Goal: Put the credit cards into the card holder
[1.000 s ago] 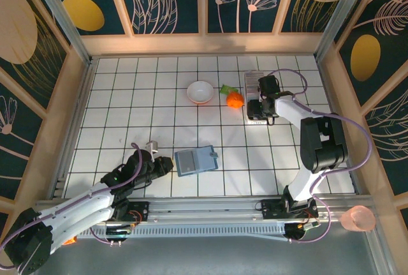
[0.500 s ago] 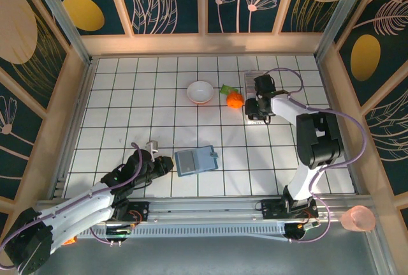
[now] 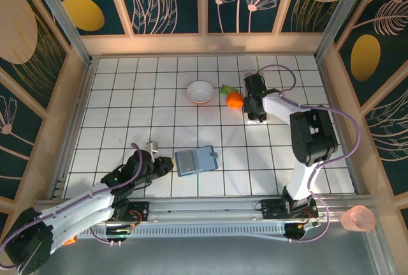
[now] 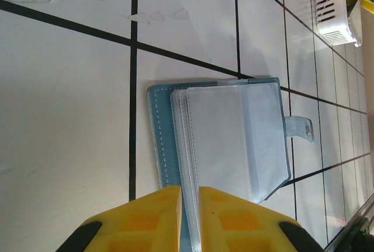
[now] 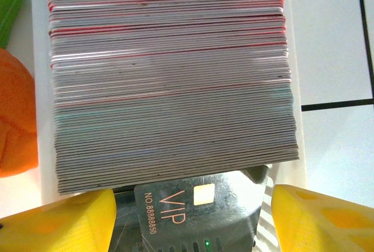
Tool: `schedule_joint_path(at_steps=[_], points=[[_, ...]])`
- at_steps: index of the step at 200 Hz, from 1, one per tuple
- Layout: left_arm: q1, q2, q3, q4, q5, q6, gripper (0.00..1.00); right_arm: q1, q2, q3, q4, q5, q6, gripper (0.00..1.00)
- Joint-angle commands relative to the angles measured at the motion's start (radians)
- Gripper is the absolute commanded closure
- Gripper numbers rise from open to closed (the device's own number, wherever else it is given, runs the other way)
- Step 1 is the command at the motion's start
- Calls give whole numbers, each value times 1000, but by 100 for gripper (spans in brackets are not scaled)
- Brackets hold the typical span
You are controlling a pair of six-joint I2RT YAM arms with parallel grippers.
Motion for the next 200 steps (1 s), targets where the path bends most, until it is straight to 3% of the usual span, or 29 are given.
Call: schedule_joint_path(at_steps=[1,30,200], points=[[-1,4,-13,28,14,-9,85,21,47,7,-22,71,43,31],[-2,6,-15,33,17,-10,85,37,45,-4,-25,95,62,35],[-1,-11,-16,18,19,-21,87,52,-62,-57,4,52,76,34]])
